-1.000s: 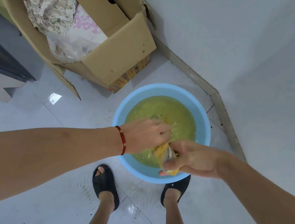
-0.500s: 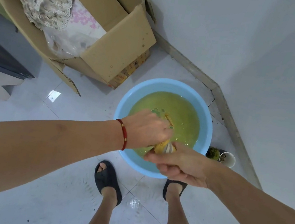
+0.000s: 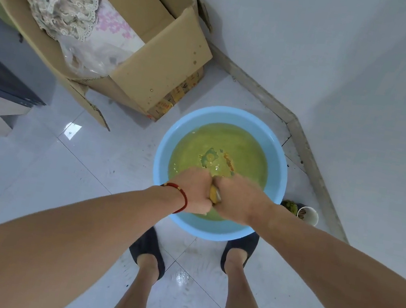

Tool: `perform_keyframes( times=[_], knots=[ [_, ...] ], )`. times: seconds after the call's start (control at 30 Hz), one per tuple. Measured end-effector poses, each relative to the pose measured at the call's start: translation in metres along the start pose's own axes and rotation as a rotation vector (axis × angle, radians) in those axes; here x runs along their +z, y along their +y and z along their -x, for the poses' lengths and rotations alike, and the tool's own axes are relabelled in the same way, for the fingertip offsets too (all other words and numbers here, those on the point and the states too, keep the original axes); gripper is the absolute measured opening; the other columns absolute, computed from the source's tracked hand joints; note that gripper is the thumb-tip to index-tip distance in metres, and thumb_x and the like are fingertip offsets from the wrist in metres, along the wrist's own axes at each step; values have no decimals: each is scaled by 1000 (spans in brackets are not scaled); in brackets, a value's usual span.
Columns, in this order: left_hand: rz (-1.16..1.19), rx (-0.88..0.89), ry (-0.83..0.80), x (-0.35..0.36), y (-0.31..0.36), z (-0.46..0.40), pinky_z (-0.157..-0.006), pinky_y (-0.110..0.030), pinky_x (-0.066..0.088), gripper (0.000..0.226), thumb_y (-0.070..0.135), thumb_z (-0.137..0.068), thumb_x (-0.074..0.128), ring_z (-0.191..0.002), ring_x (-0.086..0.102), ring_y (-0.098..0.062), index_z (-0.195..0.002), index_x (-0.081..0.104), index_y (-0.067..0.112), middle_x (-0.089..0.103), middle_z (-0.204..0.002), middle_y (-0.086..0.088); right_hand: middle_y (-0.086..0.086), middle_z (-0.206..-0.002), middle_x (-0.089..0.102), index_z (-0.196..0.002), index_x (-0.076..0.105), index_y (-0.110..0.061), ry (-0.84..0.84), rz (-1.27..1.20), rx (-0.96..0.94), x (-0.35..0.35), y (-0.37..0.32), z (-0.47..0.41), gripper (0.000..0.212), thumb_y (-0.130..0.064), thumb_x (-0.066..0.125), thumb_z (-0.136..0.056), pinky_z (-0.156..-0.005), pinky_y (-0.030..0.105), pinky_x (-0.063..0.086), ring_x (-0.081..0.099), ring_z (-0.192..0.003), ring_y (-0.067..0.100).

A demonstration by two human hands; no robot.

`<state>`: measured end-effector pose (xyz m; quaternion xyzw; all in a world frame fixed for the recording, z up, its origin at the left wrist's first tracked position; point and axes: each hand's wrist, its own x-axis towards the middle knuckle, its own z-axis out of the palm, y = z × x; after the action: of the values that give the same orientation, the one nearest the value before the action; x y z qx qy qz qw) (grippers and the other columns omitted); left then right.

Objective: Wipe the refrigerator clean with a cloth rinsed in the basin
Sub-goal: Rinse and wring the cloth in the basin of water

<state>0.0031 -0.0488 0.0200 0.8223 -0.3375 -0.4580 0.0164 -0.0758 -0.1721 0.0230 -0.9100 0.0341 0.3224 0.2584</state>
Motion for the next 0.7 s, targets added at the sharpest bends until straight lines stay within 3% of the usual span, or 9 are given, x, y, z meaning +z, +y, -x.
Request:
perform_keyframes(
  times=[0.13, 0.23, 0.33, 0.43, 0.5, 0.57, 0.63, 0.7],
  knots=[
    [131, -14, -31, -10, 6, 3, -49, -29, 45, 23, 4, -71, 66, -55, 52, -22, -55, 50, 11, 50, -53, -6, 4, -80, 54, -114, 57, -15, 54, 93, -23, -6, 1, 7, 24, -20, 58, -90, -63, 34, 44, 55, -72, 30],
    [148, 54, 5, -30, 14, 18, -60, -33, 57, 18, 12, -75, 69, -67, 64, -23, -64, 57, 19, 62, -63, -4, 2, -84, 59, -112, 54, -18, 100, -15, 60, -23, -5, 20, 26, -19, 61, -87, -67, 38, 54, 64, -78, 31],
    [269, 135, 0, -63, 22, 50, -64, -25, 52, 26, 22, -77, 79, -74, 63, -12, -76, 56, 33, 63, -76, 9, 2, -96, 64, -117, 47, -20, 84, -242, 153, -50, -17, 47, 43, -25, 74, -84, -73, 41, 57, 67, -87, 28],
    [391, 200, -36, -100, 21, 87, -76, -28, 55, 34, 37, -78, 85, -86, 65, -12, -103, 65, 26, 67, -96, 5, -3, -100, 61, -113, 46, -21, 67, -408, 187, -82, -31, 81, 54, -35, 86, -80, -69, 28, 51, 63, -88, 17],
    [507, 249, 7, -126, 17, 117, -81, -19, 55, 42, 36, -81, 84, -95, 66, -6, -118, 67, 27, 69, -106, 9, -8, -95, 64, -111, 54, -22, 60, -520, 205, -109, -49, 108, 52, -45, 88, -79, -62, 18, 47, 64, -80, 9],
    [681, 296, 104, -151, 16, 149, -90, -17, 53, 45, 25, -80, 87, -103, 66, -3, -121, 69, 25, 71, -114, 10, -6, -87, 70, -106, 63, -18, 46, -754, 183, -138, -72, 137, 41, -50, 79, -87, -63, 17, 51, 68, -73, 9],
    [860, 329, 182, -177, 16, 187, -99, -30, 54, 45, 15, -76, 89, -109, 67, -13, -117, 71, 23, 72, -116, 6, 4, -87, 72, -104, 69, -10, 16, -1075, 115, -162, -98, 166, 44, -52, 60, -98, -71, 29, 56, 69, -76, 20],
    [934, 384, 227, -197, 15, 219, -95, -41, 53, 38, 16, -73, 89, -102, 66, -20, -105, 70, 24, 72, -110, 1, 17, -92, 71, -105, 70, -3, -38, -1389, 119, -178, -124, 188, 55, -52, 45, -105, -75, 35, 53, 68, -79, 30]
  ],
)
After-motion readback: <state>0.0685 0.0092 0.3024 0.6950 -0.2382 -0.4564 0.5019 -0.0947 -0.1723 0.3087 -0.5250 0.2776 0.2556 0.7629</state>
